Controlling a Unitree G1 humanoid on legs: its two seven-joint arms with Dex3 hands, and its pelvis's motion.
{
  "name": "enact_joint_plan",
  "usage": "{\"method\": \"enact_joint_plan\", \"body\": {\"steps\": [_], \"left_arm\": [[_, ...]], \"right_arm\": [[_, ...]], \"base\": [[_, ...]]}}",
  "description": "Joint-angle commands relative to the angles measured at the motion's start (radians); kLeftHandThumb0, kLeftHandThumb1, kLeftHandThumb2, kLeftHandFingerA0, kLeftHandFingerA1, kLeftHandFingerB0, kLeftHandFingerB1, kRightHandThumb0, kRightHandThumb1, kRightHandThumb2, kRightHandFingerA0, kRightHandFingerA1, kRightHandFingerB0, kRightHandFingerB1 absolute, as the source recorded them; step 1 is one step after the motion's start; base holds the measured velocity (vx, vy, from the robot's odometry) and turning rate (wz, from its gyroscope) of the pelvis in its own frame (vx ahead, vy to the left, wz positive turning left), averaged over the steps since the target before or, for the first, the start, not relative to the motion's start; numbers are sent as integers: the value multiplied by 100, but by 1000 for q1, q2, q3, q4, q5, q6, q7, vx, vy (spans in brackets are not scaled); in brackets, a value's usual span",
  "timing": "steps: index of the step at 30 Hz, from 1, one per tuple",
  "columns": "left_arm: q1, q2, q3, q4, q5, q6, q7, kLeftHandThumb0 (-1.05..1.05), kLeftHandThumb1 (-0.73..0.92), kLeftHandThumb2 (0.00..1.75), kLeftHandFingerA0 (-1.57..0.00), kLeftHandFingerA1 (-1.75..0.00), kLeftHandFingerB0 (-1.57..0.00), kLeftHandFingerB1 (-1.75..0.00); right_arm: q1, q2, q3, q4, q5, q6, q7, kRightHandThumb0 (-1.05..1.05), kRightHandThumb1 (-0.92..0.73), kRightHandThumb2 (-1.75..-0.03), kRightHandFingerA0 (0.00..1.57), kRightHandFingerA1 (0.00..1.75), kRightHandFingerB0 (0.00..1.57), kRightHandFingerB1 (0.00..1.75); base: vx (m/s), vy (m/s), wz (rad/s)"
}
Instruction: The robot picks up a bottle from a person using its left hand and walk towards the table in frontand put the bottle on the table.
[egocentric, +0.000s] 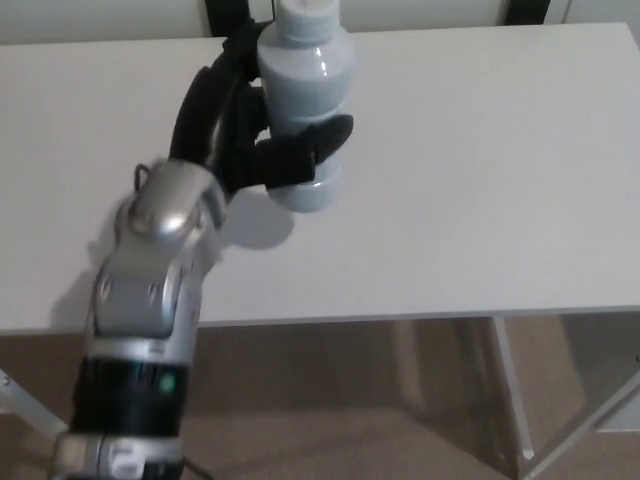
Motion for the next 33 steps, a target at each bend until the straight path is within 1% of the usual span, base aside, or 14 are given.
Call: {"method": "enact_joint_plan", "body": {"steps": [1,3,4,7,8,13,14,17,18,21,22,28,32,33], "left_arm": [[-83,-11,55,152,-83,21,0,-16,79,64,-104,-96,-85,-70],[-86,-19,67,185,-94,21,-2,-16,79,62,-101,-105,-87,-67],[-73,-26,60,197,-88,20,-3,-15,79,64,-97,-120,-91,-66],[-61,-23,44,247,-79,-22,-35,-12,81,64,-100,-116,-87,-68],[-52,-23,30,262,-72,-39,-47,-15,79,64,-105,-110,-88,-56],[-17,-38,-15,301,-60,-76,-72,-17,79,64,-105,-101,-88,-53],[-10,-45,-23,303,-59,-80,-69,-16,79,63,-105,-100,-89,-52],[22,-49,-59,292,-41,-98,-72,-21,77,63,-104,-99,-91,-51],[38,-60,-71,289,-44,-105,-76,-21,79,63,-105,-101,-90,-51],[24,-62,-92,301,-33,-127,-65,-22,77,64,-109,-100,-92,-51],[50,-67,-116,279,-15,-134,-54,-22,77,64,-112,-96,-96,-51],[24,-37,-174,273,30,-197,-42,-23,74,63,-116,-73,-88,-47],[39,-19,-208,267,48,-243,-49,-40,66,61,-73,-42,-51,-37],[30,12,-226,273,47,-282,-110,-65,41,78,-7,-19,-1,-31]], "right_arm": [[-14,-5,2,1,-7,28,-1,-37,-47,-82,72,61,55,54],[-13,-5,3,1,-7,29,-2,-37,-47,-82,71,61,54,53],[-6,-4,6,1,-10,28,-5,-36,-56,-56,72,42,65,41],[-3,1,8,-1,-9,30,-9,-37,-56,-57,73,43,65,41],[-2,2,5,-1,-5,30,-6,-36,-47,-82,68,60,54,54],[-7,4,7,4,-6,34,-3,-37,-47,-82,69,60,54,53],[-6,2,10,4,-9,35,-2,-36,-56,-57,73,42,65,41],[5,1,14,-1,-10,25,0,-36,-56,-57,72,42,65,41],[17,-4,13,-3,-9,23,1,-37,-48,-82,69,60,53,53],[8,-14,5,-6,0,13,13,-36,-57,-57,72,42,65,41],[23,-15,13,-5,-9,10,5,-36,-48,-82,69,60,54,53],[13,-20,6,-13,-3,0,5,-38,-48,-82,70,60,56,54],[19,-20,8,-10,-6,4,1,-38,-48,-82,70,60,55,54],[8,-14,1,-9,3,11,8,-38,-48,-81,70,60,56,54]], "base": [[0,0,0],[0,0,0],[0,0,0],[0,0,0],[0,0,0],[0,0,0],[0,0,0],[0,0,0],[0,0,0],[0,0,0],[0,0,0],[0,0,0],[0,0,0],[0,0,0]]}}
